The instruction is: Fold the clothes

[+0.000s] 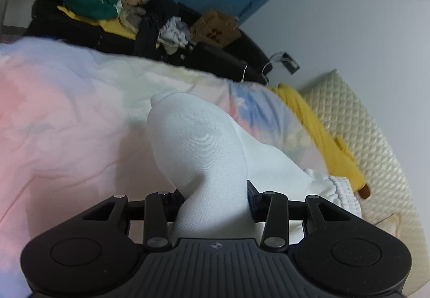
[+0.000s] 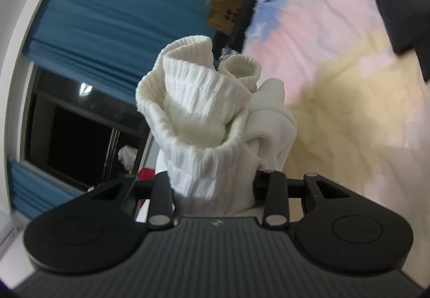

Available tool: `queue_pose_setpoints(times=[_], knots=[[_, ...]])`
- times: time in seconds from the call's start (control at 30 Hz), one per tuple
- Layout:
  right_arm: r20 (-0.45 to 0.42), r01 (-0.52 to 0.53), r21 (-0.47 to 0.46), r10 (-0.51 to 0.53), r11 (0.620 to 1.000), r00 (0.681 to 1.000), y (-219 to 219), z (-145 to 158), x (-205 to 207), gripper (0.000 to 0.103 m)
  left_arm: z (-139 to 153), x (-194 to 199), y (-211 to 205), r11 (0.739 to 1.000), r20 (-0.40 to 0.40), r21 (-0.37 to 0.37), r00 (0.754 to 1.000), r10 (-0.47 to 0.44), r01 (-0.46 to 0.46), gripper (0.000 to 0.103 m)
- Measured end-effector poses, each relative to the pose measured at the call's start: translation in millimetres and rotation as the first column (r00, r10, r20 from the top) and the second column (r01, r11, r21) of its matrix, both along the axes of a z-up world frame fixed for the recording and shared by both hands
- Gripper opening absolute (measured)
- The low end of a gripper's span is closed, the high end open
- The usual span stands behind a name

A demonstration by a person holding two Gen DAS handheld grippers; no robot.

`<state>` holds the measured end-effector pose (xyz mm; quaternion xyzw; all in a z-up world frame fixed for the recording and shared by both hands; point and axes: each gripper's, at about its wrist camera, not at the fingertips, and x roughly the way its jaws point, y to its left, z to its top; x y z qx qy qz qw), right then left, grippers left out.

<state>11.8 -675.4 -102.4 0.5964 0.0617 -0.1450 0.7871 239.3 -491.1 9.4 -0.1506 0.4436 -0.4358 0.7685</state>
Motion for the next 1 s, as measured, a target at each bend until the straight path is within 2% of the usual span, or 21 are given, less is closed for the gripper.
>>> queue_pose_setpoints(times=[0.13, 0.27, 0.43, 0.57, 0.7, 0.83, 1.0], knots=[[-0.027, 0.015, 0.074, -0.014, 0.997, 1.0, 8.3, -68.1, 9.1, 0.038, -74.7, 26.6, -1.0, 0.999, -0.065, 0.041, 0.998, -0.019, 0.022, 0.044], [-0.026, 0.036, 0.108, -0.033, 0.993, 0.999, 19.7, -110.2, 7.0, 0.039, -127.3, 33.1, 5.5, 0.998, -0.077, 0.055, 0.997, -0.03, 0.035, 0.05], [-0.014, 0.018, 0.139, -0.016, 0.99, 1.0, 14.6, -120.5, 7.1, 0.042, -135.9, 33.8, 11.6, 0.999, -0.083, 0.038, 0.996, -0.031, 0.034, 0.057], [-0.078, 0.009, 0.203, 0.007, 0.979, 0.997, 12.9, -107.6, 1.7, 0.052, -111.7, 21.8, 22.5, 0.996, -0.066, 0.083, 0.998, -0.013, 0.018, 0.06], [-0.149, 0.042, 0.188, -0.013, 0.981, 0.989, 21.9, -85.2, -17.1, 0.053, -66.6, 6.8, 41.5, 0.992, -0.02, 0.127, 1.0, -0.008, 0.01, 0.063], [-0.189, 0.043, 0.113, -0.021, 0.993, 0.982, 30.6, -50.7, -38.6, 0.052, -9.6, -24.2, 61.9, 0.987, 0.081, 0.158, 0.997, -0.018, 0.005, 0.065], [-0.175, 0.003, 0.0, -0.003, 1.0, 0.985, 50.6, 7.3, -67.2, 0.053, 60.0, -71.4, 78.7, 0.987, 0.194, 0.159, 0.98, -0.039, 0.008, 0.067]])
